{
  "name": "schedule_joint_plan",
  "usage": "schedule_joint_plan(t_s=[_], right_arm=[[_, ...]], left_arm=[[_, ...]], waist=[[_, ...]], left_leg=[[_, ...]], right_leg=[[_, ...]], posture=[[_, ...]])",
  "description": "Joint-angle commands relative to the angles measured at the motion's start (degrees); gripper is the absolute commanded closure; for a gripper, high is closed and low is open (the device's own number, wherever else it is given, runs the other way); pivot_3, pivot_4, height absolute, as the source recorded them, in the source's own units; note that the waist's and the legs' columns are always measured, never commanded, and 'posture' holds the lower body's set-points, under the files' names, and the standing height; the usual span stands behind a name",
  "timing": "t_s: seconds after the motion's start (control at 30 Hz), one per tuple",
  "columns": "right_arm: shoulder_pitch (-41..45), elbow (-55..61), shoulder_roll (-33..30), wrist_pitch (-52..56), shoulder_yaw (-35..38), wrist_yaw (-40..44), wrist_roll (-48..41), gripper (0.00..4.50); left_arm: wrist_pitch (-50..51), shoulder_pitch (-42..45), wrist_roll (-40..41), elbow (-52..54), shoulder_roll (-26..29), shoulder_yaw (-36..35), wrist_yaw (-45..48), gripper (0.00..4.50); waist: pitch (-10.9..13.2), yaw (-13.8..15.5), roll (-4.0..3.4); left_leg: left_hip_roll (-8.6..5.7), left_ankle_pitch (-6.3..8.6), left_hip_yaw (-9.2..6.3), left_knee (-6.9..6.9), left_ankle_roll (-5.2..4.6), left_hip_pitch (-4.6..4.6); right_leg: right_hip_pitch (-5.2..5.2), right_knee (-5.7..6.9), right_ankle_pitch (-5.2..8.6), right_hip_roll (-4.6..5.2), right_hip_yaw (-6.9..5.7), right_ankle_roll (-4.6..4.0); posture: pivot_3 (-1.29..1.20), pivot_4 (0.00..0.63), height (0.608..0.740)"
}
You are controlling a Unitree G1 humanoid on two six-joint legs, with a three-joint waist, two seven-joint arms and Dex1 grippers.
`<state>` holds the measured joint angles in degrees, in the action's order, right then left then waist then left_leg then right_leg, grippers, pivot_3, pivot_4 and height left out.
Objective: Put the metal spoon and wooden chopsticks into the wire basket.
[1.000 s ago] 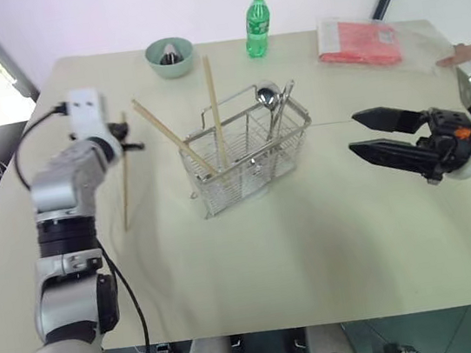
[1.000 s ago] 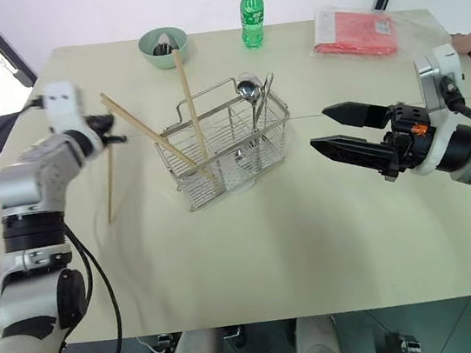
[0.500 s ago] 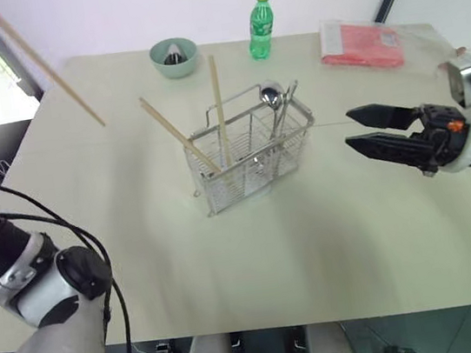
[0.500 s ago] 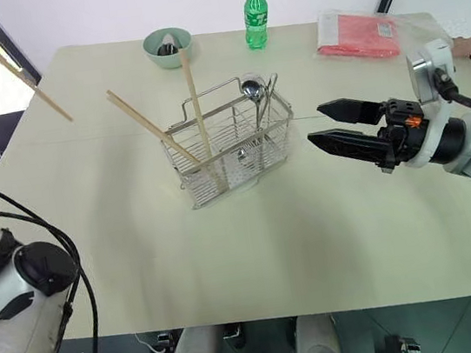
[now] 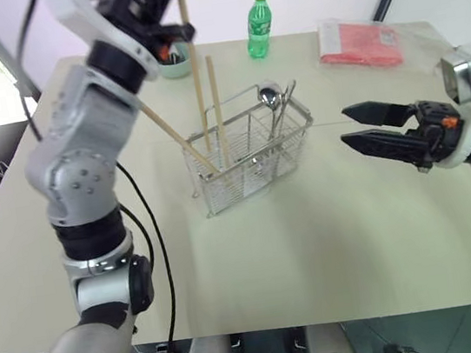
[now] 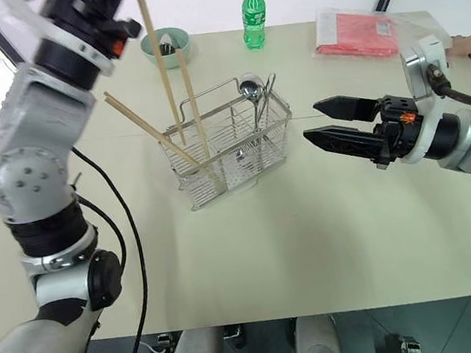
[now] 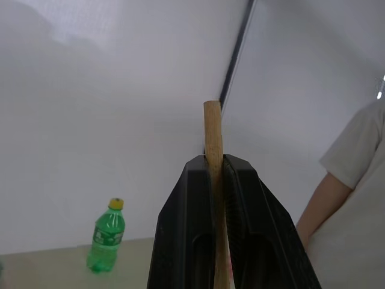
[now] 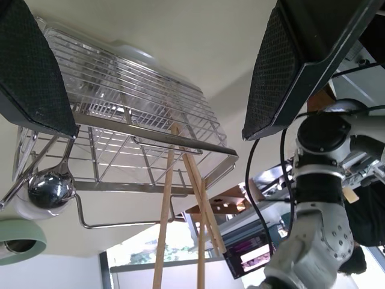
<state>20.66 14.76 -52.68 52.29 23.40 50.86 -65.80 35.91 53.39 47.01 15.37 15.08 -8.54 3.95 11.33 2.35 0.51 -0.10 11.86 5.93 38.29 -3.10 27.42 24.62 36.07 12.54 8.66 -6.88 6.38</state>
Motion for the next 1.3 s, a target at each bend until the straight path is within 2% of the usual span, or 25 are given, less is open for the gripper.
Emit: schedule_joint_plan(t_s=[0.03,0.13,0.33,0.37,0.43,0.5,0.57,0.77,0.9,1.0,1.07,1.2,1.3], right_arm=[[-0.83,2.49,-0.08,0.05,3.43,-0.95,-2.03,0.00],[-1.48,2.90,-0.06,0.06,4.05,-1.76,-2.57,0.00],[-1.60,2.26,-0.31,-0.10,4.73,-2.20,-2.86,0.00],[-1.50,2.07,-0.32,-0.18,4.67,-2.17,-2.76,0.00],[-1.29,1.74,-0.35,-0.52,4.42,-1.91,-2.25,0.00],[-1.01,1.09,-0.60,-1.02,4.03,-1.27,-1.29,0.00],[-0.75,0.03,-1.14,-1.65,3.77,-0.16,-0.08,0.00],[-0.49,-4.71,-3.24,-5.36,1.66,5.48,6.78,0.00],[-0.07,-7.96,-3.75,-7.54,0.35,8.85,10.41,0.00],[-0.11,-10.01,-4.21,-9.63,-1.41,11.72,13.81,0.00],[-0.99,-10.43,-4.94,-11.35,-2.75,14.25,16.27,0.00],[-1.53,-11.22,-5.64,-13.64,-4.06,17.31,19.30,0.00],[-0.18,-12.03,-5.47,-13.52,-4.10,17.95,19.76,0.00]], left_arm=[[-3.34,-1.23,-3.45,1.32,-1.82,1.76,1.35,4.46],[-4.09,-2.26,-3.66,1.70,-3.84,1.19,1.25,3.32],[-2.72,-2.51,-1.15,3.75,-4.79,-2.02,-0.71,0.26],[-2.03,-2.41,-0.44,4.37,-4.65,-2.47,-1.30,0.07],[-0.44,-1.77,1.09,5.43,-3.85,-3.48,-2.43,0.07],[3.60,0.39,4.29,4.91,0.03,-5.75,-2.44,0.07],[8.84,2.74,6.94,2.93,7.48,-7.67,0.89,0.07],[17.26,6.98,9.87,-9.42,32.60,-11.20,22.03,0.07],[17.48,4.64,8.15,-16.10,43.93,-11.55,36.59,0.07],[18.51,-8.02,7.47,-13.96,54.20,-12.52,53.17,0.07],[17.69,-18.61,6.64,-10.13,58.02,-15.10,60.92,0.07],[13.99,-32.62,2.24,-4.89,59.22,-18.76,66.48,0.07],[11.26,-38.51,-0.39,-2.03,57.66,-20.38,67.11,0.07]], waist=[[0.00,-0.03,0.00],[0.00,-0.02,0.00],[0.00,-0.05,0.00],[0.00,-0.05,0.00],[0.00,-0.07,0.00],[0.00,-0.08,-0.01],[0.01,-0.09,0.01],[-0.02,-0.20,-0.12],[0.00,-0.17,-0.13],[-0.02,-0.44,-0.24],[-0.01,-0.48,-0.26],[0.03,-0.24,-0.30],[0.05,-0.34,-0.35]], left_leg=[[0.00,0.03,-0.01,0.00,-0.05,0.00],[0.01,0.17,-0.03,0.01,-0.30,0.01],[0.02,0.18,-0.05,0.01,-0.32,0.00],[0.02,0.18,-0.05,0.01,-0.32,0.00],[0.02,0.18,-0.05,0.01,-0.32,0.00],[0.02,0.18,-0.05,0.02,-0.33,0.00],[0.02,0.17,-0.05,0.03,-0.33,0.01],[0.03,0.16,0.01,-0.03,-0.32,0.02],[0.03,0.16,0.05,-0.05,-0.30,0.06],[0.01,0.18,0.19,-0.14,-0.30,0.06],[0.03,0.19,0.24,-0.28,-0.30,0.09],[0.11,0.16,0.23,-0.45,-0.24,0.18],[0.11,0.07,0.40,-0.84,-0.08,0.20]], right_leg=[[0.00,-0.01,0.00,0.01,0.00,-0.01],[0.00,-0.02,0.01,0.06,0.00,-0.02],[0.00,-0.02,0.01,0.06,0.00,-0.02],[0.00,-0.02,0.01,0.05,0.00,-0.02],[0.00,-0.02,0.01,0.05,0.00,-0.02],[0.00,-0.01,0.01,0.04,0.00,-0.01],[0.02,0.02,0.01,-0.02,0.00,-0.01],[0.16,0.04,0.03,-0.11,0.02,0.01],[0.44,-0.02,0.14,-0.09,0.01,-0.19],[0.54,-0.09,0.14,0.07,0.04,-0.23],[0.67,-0.09,0.14,0.12,0.05,-0.24],[0.84,-0.09,0.16,0.19,0.08,-0.29],[1.04,-0.15,0.12,0.18,0.28,-0.35]], posture=[[0.00,0.150,0.680],[0.00,0.150,0.680],[0.00,0.150,0.680],[0.00,0.150,0.680],[0.00,0.150,0.680],[0.00,0.150,0.680],[0.00,0.150,0.680],[0.00,0.150,0.680],[0.00,0.150,0.680],[0.00,0.150,0.680],[0.00,0.150,0.680],[0.00,0.150,0.680],[0.00,0.150,0.680]])
